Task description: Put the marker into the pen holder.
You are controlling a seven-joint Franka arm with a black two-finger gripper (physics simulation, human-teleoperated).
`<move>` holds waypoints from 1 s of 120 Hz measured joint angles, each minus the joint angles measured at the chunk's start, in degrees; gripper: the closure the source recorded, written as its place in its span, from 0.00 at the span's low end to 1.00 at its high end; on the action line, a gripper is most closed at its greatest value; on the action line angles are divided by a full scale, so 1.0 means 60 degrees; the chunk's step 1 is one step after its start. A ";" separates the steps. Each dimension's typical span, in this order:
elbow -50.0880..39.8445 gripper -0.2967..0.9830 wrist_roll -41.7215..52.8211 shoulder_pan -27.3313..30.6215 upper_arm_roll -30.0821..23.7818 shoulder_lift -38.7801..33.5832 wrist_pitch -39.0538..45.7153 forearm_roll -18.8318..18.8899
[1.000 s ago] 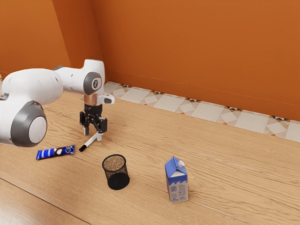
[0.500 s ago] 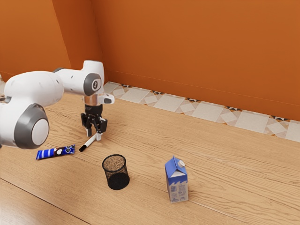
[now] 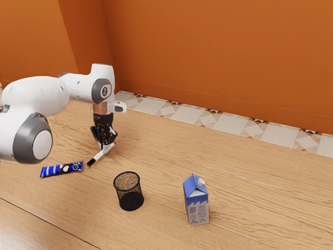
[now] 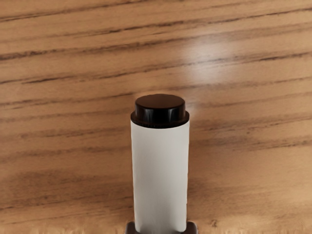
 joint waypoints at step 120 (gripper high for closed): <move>-1.2879 0.85 -0.3310 -0.0727 -0.3418 -1.0724 1.0557 0.0907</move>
